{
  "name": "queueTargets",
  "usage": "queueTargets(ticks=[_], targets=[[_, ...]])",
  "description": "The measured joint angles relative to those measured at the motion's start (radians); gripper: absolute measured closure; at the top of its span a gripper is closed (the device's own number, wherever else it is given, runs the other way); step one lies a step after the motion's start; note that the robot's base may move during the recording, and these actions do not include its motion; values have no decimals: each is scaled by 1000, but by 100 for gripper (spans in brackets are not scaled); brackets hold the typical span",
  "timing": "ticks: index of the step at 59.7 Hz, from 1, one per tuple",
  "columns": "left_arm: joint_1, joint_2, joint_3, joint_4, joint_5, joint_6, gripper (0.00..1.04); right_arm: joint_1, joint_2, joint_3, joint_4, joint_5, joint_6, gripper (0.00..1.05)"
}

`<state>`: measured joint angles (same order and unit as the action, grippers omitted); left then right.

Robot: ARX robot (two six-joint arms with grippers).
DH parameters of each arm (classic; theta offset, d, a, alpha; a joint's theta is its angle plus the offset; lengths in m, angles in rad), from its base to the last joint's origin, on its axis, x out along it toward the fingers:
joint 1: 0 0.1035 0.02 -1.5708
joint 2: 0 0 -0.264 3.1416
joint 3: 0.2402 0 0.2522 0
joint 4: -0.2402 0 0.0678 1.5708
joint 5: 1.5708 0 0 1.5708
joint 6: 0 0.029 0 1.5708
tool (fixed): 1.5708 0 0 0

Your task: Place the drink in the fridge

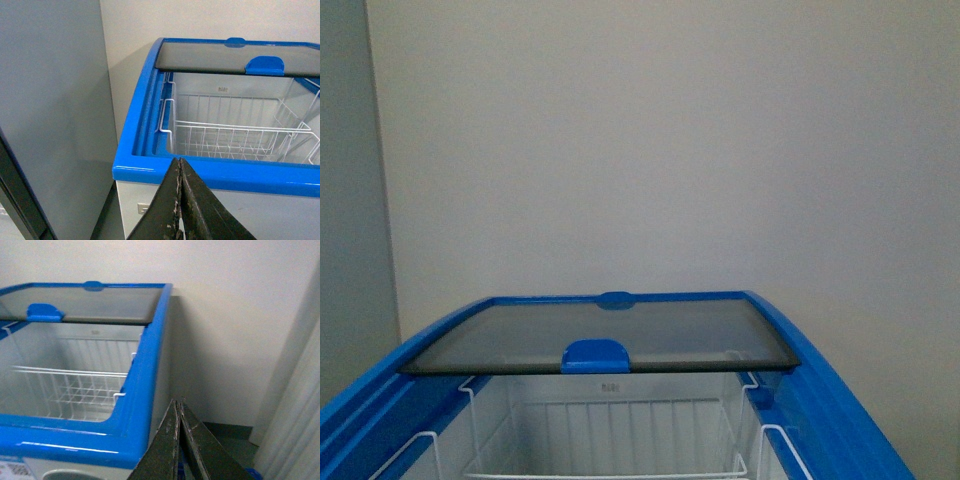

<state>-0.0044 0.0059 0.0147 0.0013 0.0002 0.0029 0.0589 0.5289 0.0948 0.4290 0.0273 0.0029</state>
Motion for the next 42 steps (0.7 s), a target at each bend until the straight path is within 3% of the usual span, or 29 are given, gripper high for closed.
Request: queueTargets(ticks=[6,42], targets=[[0,0,0,0,0,0,102,-54,-49,-23,-29,-20,0,102],[0,0,0,0,0,0,102,-57,-273,-79,-172,-28,0,102]])
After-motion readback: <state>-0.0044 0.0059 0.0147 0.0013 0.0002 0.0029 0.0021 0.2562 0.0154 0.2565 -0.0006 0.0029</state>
